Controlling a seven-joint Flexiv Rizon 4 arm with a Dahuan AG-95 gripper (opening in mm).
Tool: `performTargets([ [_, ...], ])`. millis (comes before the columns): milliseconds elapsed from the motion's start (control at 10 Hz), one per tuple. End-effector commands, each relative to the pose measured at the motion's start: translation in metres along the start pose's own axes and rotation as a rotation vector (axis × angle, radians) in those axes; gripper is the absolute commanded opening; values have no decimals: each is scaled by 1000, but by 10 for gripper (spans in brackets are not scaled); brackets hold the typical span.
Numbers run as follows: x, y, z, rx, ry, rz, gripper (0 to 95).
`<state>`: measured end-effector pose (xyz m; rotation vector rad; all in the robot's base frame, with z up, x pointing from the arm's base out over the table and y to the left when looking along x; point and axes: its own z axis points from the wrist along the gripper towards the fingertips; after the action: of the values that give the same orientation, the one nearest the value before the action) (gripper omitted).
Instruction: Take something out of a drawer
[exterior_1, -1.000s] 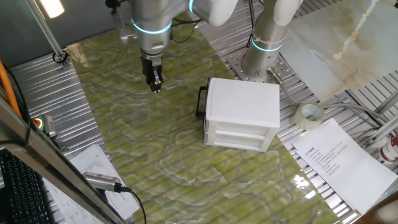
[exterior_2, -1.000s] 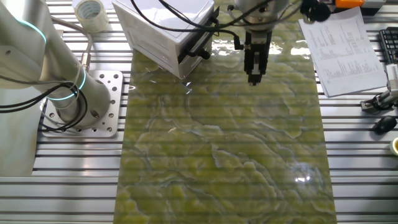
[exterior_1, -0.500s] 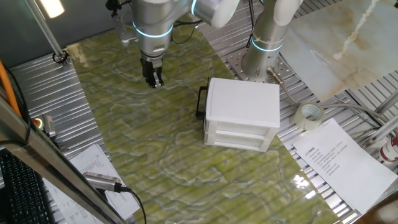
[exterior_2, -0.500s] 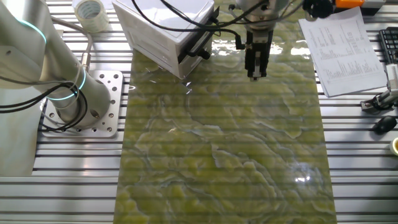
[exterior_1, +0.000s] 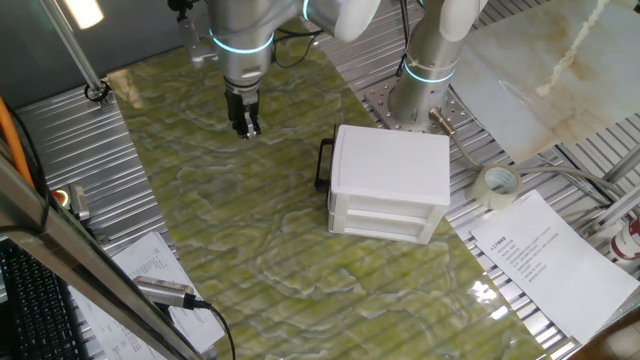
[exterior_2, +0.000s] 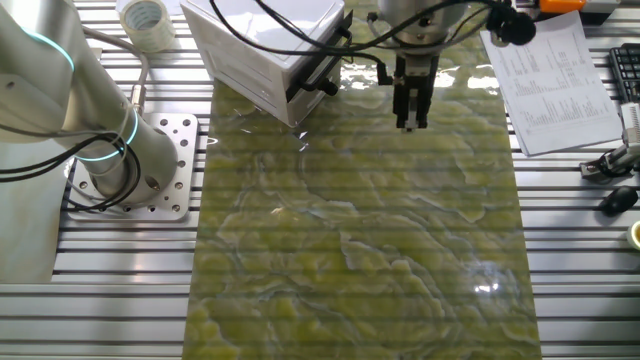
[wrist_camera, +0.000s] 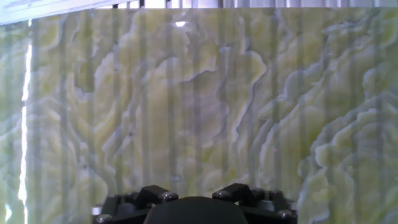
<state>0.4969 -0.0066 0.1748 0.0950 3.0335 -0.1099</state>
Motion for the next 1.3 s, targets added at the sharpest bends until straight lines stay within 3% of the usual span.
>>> performTargets([
  [100,-1,2,-3,-12,12,-23,0],
  [1300,0,3,-7,-33,13,-59,0],
])
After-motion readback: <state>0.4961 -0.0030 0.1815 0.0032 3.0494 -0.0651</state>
